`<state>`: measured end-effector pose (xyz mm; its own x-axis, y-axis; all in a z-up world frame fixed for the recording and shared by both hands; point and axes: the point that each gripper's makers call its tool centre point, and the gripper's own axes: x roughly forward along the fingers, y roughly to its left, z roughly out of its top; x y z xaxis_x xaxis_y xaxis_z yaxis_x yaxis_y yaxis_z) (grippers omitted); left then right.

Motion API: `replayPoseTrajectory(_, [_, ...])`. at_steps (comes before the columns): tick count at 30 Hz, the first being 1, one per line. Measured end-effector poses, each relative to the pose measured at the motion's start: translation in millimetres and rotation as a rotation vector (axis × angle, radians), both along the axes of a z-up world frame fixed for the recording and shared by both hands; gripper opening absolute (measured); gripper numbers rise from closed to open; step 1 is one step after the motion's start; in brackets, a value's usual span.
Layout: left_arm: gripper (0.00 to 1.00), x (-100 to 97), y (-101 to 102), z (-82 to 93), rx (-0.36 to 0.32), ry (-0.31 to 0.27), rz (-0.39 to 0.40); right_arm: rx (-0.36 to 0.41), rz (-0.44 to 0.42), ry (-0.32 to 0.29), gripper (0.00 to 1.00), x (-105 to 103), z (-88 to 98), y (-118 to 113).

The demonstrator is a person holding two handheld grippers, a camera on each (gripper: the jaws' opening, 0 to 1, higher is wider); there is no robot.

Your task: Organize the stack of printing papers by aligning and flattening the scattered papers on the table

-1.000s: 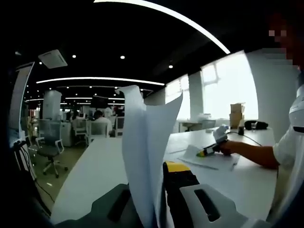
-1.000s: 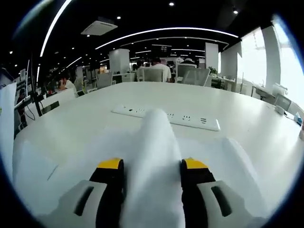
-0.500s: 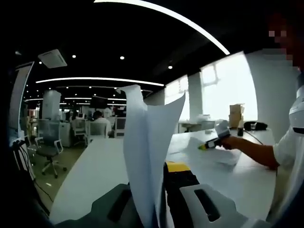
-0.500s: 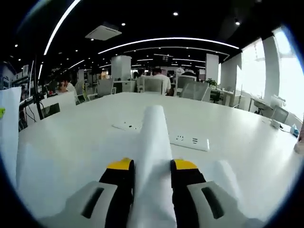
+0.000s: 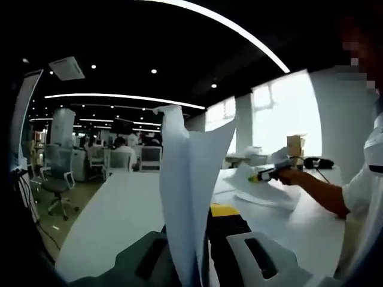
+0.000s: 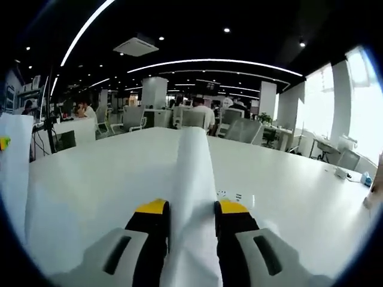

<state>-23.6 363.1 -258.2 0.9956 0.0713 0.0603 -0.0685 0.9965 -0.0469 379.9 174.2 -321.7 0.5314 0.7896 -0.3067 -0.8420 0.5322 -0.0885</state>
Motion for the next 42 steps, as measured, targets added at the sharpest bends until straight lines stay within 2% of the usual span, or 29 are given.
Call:
replayPoseTrajectory(11, [0.06, 1.9, -3, 3.2, 0.002, -0.007, -0.011, 0.016, 0.03, -0.059, 0.2, -10, 19.0, 7])
replayPoseTrajectory(18, [0.06, 1.9, -4, 4.3, 0.003, -0.009, -0.014, 0.067, 0.059, -0.022, 0.11, -20, 29.1, 10])
replayPoseTrajectory(21, [0.06, 2.5, -4, 4.6, 0.002, -0.009, -0.015, 0.077, 0.086, -0.037, 0.08, -27, 35.9, 12])
replayPoseTrajectory(35, [0.06, 16.0, -6, 11.8, -0.027, -0.029, -0.038, 0.065, 0.097, -0.082, 0.09, -33, 48.3, 12])
replayPoseTrajectory(42, [0.06, 26.0, -8, 15.2, -0.059, -0.038, -0.052, 0.07, 0.098, -0.081, 0.09, -34, 50.4, 11])
